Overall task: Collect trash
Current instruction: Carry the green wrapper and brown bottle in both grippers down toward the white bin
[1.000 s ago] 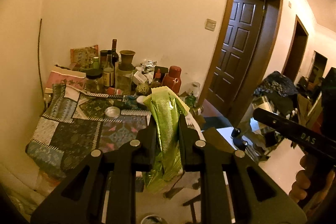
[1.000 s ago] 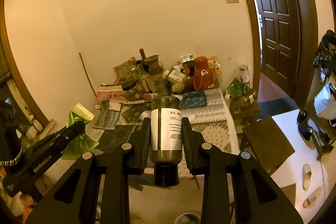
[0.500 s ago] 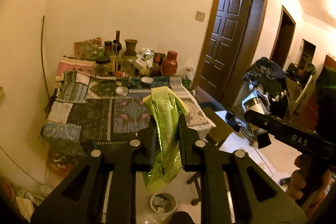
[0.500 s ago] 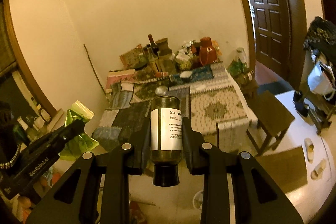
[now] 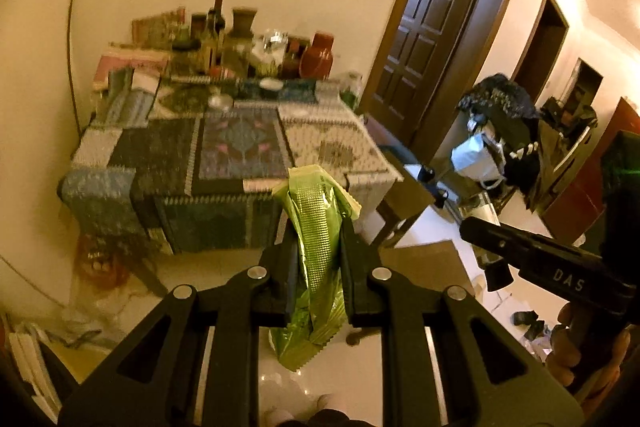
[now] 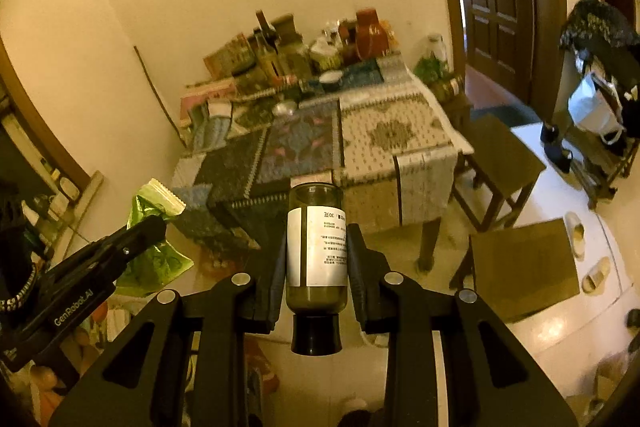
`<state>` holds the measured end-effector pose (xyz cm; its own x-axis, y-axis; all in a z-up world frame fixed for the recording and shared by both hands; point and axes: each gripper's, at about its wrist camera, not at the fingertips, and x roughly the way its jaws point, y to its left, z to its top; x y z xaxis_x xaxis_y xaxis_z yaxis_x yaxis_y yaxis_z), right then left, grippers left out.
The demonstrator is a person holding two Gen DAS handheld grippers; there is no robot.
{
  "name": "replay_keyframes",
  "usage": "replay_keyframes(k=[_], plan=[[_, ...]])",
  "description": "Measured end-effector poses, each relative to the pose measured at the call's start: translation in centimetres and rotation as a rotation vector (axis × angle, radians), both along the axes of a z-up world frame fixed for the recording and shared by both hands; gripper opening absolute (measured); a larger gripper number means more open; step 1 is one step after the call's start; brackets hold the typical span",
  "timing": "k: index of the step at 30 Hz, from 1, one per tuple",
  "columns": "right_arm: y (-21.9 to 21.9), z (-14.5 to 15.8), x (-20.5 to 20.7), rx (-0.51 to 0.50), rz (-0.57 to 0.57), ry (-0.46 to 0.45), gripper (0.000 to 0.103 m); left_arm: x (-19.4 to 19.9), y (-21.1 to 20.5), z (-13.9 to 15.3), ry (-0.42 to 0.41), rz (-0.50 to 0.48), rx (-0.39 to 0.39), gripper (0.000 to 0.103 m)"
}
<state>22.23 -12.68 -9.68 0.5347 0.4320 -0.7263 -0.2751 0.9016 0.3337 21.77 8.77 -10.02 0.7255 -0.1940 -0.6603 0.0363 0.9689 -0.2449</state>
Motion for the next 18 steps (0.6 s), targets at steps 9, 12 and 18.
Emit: replay_keyframes(k=[9, 12, 18], plan=[[-1.5, -8.3, 1.9, -0.023, 0.048, 0.141, 0.026, 3.2, -2.4, -8.6, 0.167, 0.036, -0.008, 0.017], [-1.9, -11.8, 2.8, -0.044, 0.064, 0.189, 0.026, 4.1, -2.8, -12.4, 0.221, 0.056, -0.019, 0.017], [-1.9, -20.0, 4.8, -0.088, 0.108, 0.287, 0.026, 5.2, -3.1, -21.2, 0.349, 0.096, -0.027, 0.017]])
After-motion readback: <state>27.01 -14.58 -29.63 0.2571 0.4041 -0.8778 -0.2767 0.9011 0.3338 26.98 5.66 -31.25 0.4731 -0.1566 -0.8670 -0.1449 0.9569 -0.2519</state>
